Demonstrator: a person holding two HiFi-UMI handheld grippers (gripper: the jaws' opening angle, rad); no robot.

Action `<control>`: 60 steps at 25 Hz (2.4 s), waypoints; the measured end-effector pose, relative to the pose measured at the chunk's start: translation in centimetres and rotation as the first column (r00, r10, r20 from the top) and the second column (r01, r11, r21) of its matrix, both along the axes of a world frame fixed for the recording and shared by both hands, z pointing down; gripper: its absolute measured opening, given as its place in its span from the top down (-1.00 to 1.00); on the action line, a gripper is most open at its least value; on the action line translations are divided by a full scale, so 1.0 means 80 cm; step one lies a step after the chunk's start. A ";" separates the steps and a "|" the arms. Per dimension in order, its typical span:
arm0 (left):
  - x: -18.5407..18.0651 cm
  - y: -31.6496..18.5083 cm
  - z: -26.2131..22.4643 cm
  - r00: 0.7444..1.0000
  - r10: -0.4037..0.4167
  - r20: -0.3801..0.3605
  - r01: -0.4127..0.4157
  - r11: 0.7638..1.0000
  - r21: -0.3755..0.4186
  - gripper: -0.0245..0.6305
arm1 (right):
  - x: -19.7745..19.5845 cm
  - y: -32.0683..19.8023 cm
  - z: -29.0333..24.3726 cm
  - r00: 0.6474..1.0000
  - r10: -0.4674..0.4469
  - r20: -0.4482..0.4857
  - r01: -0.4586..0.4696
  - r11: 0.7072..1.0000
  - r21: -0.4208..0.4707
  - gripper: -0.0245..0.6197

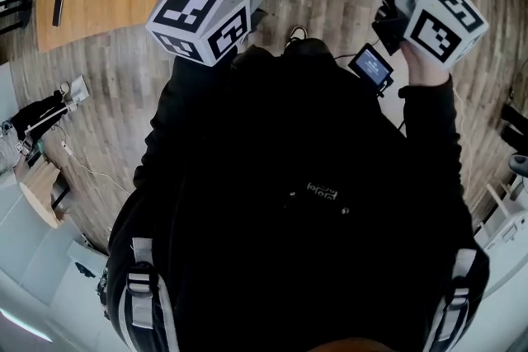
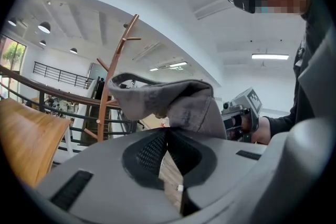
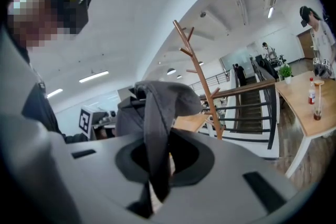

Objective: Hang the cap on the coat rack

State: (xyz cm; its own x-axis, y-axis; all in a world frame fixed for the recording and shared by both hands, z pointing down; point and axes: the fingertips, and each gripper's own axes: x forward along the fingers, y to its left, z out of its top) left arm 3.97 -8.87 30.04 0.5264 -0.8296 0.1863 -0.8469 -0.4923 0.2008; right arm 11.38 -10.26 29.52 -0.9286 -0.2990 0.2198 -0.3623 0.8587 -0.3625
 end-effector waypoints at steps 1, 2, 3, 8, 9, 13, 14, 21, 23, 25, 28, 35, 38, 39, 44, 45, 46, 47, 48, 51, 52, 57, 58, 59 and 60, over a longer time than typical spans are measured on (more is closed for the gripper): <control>0.001 -0.003 -0.001 1.000 0.006 -0.002 -0.006 1.000 0.002 0.92 | 0.001 -0.002 0.001 1.000 0.002 0.004 -0.002 1.000 -0.001 0.83; 0.002 -0.005 -0.001 1.000 0.009 0.000 -0.009 1.000 0.002 0.92 | 0.001 -0.003 0.003 1.000 0.005 0.011 -0.005 1.000 -0.006 0.83; 0.002 -0.005 0.000 1.000 0.010 0.003 -0.010 1.000 0.001 0.92 | 0.001 -0.003 0.005 1.000 0.008 0.019 -0.008 1.000 -0.015 0.83; 0.009 -0.006 -0.003 1.000 0.016 0.015 -0.016 1.000 -0.007 0.92 | 0.014 -0.006 0.010 0.999 0.040 0.027 -0.038 0.998 -0.057 0.83; 0.011 -0.011 -0.004 1.000 0.017 0.020 -0.017 1.000 -0.005 0.92 | 0.015 -0.011 0.008 0.999 0.038 0.033 -0.036 0.998 -0.057 0.83; 0.017 -0.032 -0.004 1.000 0.023 0.015 -0.023 1.000 0.002 0.92 | 0.021 -0.030 0.008 0.999 0.042 0.034 -0.040 0.998 -0.045 0.83; 0.016 -0.034 -0.002 1.000 0.028 0.012 -0.029 1.000 0.006 0.92 | 0.019 -0.031 0.008 0.998 0.042 0.036 -0.041 0.999 -0.035 0.83; 0.016 -0.086 -0.023 0.996 0.092 -0.013 -0.090 0.993 0.070 0.92 | 0.017 -0.077 -0.015 0.995 0.093 0.031 -0.094 0.995 0.032 0.83; 0.016 -0.105 -0.031 0.994 0.107 -0.022 -0.105 0.990 0.091 0.92 | 0.018 -0.094 -0.021 0.994 0.110 0.023 -0.111 0.993 0.045 0.83; 0.015 -0.125 -0.044 0.992 0.122 -0.029 -0.118 0.986 0.120 0.92 | 0.018 -0.111 -0.032 0.992 0.122 0.022 -0.123 0.990 0.063 0.83; 0.007 -0.151 -0.063 0.990 0.138 -0.028 -0.132 0.979 0.156 0.92 | 0.011 -0.138 -0.050 0.990 0.141 0.019 -0.142 0.985 0.095 0.83; -0.032 -0.198 -0.070 0.989 0.144 -0.025 -0.137 0.974 0.181 0.92 | -0.026 -0.185 -0.048 0.989 0.145 0.034 -0.148 0.984 0.100 0.83; -0.047 -0.203 -0.071 0.987 0.158 -0.009 -0.154 0.971 0.181 0.92 | -0.039 -0.192 -0.045 0.987 0.158 0.040 -0.162 0.981 0.104 0.83; -0.053 -0.200 -0.071 0.986 0.166 -0.007 -0.162 0.971 0.176 0.92 | -0.044 -0.191 -0.045 0.986 0.163 0.046 -0.167 0.980 0.106 0.83; -0.087 -0.219 -0.063 0.981 0.196 0.003 -0.194 0.964 0.182 0.92 | -0.079 -0.206 -0.036 0.981 0.168 0.096 -0.176 0.981 0.083 0.83; -0.096 -0.224 -0.060 0.979 0.203 0.005 -0.201 0.963 0.180 0.92 | -0.088 -0.211 -0.033 0.981 0.167 0.096 -0.175 0.982 0.074 0.83; -0.105 -0.228 -0.060 0.978 0.211 0.007 -0.209 0.961 0.179 0.92 | -0.097 -0.216 -0.031 0.981 0.166 0.097 -0.173 0.983 0.068 0.83; -0.113 -0.231 -0.062 0.976 0.218 0.009 -0.216 0.959 0.183 0.92 | -0.106 -0.220 -0.032 0.981 0.164 0.101 -0.171 0.983 0.064 0.83; -0.120 -0.234 -0.065 0.975 0.223 0.011 -0.221 0.957 0.189 0.92 | -0.114 -0.223 -0.035 0.981 0.160 0.108 -0.168 0.984 0.064 0.83; -0.134 -0.238 -0.075 0.973 0.231 0.013 -0.229 0.955 0.191 0.92 | -0.129 -0.231 -0.045 0.980 0.151 0.130 -0.160 0.985 0.068 0.83; -0.137 -0.238 -0.078 0.973 0.231 0.011 -0.229 0.956 0.185 0.92 | -0.132 -0.231 -0.048 0.979 0.150 0.136 -0.161 0.984 0.071 0.83; -0.133 -0.235 -0.111 0.969 0.247 0.025 -0.245 0.940 0.236 0.92 | -0.130 -0.227 -0.074 0.975 0.119 0.189 -0.140 0.985 0.101 0.83; -0.129 -0.234 -0.118 0.968 0.250 0.029 -0.249 0.937 0.246 0.92 | -0.125 -0.227 -0.080 0.973 0.111 0.202 -0.133 0.986 0.102 0.83; -0.125 -0.235 -0.125 0.968 0.251 0.029 -0.250 0.934 0.256 0.92 | -0.121 -0.227 -0.086 0.971 0.104 0.216 -0.128 0.987 0.098 0.83; -0.121 -0.236 -0.133 0.968 0.249 0.026 -0.247 0.932 0.264 0.92 | -0.118 -0.228 -0.092 0.968 0.098 0.231 -0.121 0.989 0.089 0.83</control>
